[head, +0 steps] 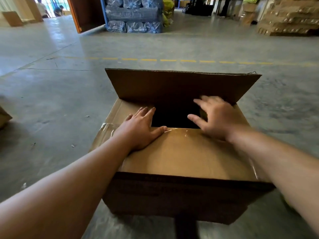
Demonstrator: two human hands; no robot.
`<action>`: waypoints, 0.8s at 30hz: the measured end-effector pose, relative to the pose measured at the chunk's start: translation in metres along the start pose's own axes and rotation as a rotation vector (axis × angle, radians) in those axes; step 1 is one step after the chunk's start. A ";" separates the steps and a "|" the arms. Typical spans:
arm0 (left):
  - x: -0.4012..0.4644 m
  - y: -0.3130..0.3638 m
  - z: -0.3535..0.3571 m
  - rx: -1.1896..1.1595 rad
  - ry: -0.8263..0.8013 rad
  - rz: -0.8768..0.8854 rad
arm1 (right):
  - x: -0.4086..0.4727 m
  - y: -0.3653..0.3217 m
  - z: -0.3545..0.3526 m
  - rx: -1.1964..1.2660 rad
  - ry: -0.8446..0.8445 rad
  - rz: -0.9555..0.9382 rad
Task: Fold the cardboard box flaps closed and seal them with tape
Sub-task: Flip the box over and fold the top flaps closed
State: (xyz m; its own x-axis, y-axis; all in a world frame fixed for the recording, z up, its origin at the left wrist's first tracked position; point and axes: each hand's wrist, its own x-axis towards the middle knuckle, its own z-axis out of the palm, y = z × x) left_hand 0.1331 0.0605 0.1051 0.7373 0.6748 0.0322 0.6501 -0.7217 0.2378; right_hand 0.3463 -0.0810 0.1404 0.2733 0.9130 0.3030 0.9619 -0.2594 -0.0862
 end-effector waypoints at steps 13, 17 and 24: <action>-0.013 0.000 0.005 0.015 0.555 0.273 | 0.028 0.009 -0.016 -0.161 0.192 0.069; -0.008 0.004 0.007 0.078 0.429 0.272 | -0.001 -0.001 0.008 -0.077 -0.085 0.061; 0.018 0.025 0.013 0.142 -0.135 0.102 | -0.018 -0.011 0.044 -0.035 -0.377 0.171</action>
State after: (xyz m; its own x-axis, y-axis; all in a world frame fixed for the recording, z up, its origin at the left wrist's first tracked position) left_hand 0.1646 0.0526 0.0990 0.8123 0.5772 -0.0838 0.5831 -0.8062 0.1000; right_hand 0.3308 -0.0812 0.0943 0.4164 0.9055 -0.0819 0.9038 -0.4220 -0.0710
